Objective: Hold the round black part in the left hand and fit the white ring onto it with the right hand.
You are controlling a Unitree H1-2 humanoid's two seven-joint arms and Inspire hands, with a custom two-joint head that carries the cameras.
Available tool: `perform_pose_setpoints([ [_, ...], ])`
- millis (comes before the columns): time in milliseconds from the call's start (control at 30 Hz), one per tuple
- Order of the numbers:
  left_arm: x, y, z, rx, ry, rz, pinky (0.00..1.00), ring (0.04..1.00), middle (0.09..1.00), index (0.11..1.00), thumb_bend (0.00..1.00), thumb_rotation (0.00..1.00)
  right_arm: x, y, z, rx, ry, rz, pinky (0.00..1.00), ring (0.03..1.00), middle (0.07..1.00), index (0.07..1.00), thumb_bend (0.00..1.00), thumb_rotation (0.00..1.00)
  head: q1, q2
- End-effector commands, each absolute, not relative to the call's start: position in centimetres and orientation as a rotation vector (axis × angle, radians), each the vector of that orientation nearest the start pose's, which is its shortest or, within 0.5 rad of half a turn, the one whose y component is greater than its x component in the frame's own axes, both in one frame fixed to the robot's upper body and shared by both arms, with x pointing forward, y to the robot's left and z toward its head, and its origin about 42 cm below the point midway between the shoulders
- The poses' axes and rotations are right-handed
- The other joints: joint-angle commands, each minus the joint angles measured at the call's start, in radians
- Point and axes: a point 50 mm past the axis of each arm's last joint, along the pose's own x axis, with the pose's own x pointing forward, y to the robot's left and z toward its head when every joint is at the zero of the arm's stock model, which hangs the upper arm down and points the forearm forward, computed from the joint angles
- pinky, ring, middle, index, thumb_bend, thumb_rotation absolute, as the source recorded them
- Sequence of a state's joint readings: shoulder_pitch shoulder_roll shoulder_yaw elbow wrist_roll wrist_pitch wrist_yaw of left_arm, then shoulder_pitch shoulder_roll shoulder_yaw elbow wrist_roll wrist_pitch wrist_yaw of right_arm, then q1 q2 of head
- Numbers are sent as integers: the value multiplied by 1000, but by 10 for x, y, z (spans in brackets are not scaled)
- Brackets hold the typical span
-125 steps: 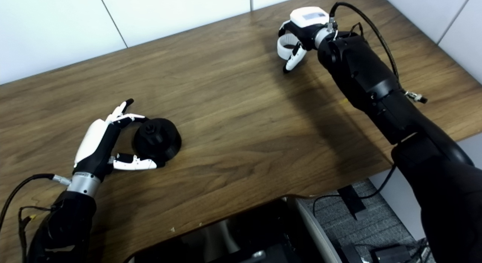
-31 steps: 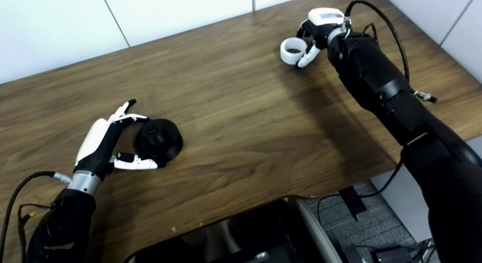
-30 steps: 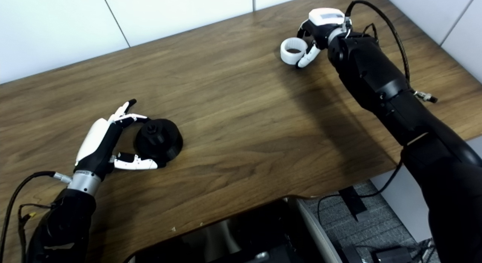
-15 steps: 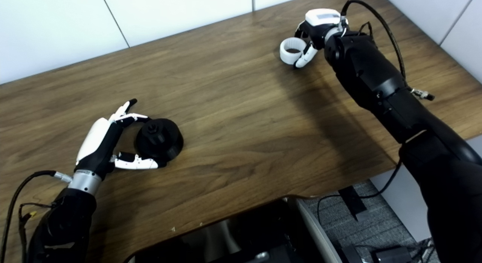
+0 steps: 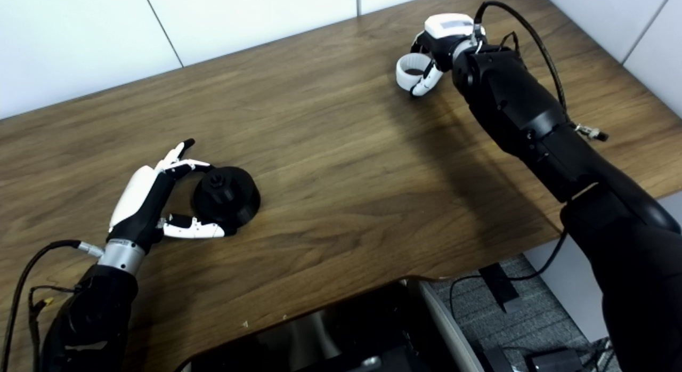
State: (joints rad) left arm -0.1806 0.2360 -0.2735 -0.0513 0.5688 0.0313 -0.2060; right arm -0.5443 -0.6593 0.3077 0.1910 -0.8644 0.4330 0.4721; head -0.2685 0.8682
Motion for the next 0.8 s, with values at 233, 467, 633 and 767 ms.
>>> perform_pose_setpoints([
  [233, 335, 189, 163, 844, -234, -403, 1000, 1000, 1000, 620, 1000, 297, 441, -345, 254, -1526, 228, 67, 941, 737, 736, 715, 828, 198, 1, 3],
  [467, 334, 192, 163, 840, -237, -402, 1000, 1000, 1000, 617, 1000, 306, 437, -345, 253, -1537, 197, 52, 981, 702, 666, 619, 775, 31, 2, 7],
  [633, 335, 193, 162, 845, -237, -403, 1000, 1000, 1000, 619, 1000, 318, 437, -346, 252, -1522, 200, 40, 982, 724, 666, 611, 774, 1, 4, 8],
  [767, 335, 193, 164, 850, -235, -403, 1000, 1000, 1000, 621, 998, 312, 437, -348, 251, -1524, 193, 35, 981, 719, 661, 607, 777, 0, 4, 10],
])
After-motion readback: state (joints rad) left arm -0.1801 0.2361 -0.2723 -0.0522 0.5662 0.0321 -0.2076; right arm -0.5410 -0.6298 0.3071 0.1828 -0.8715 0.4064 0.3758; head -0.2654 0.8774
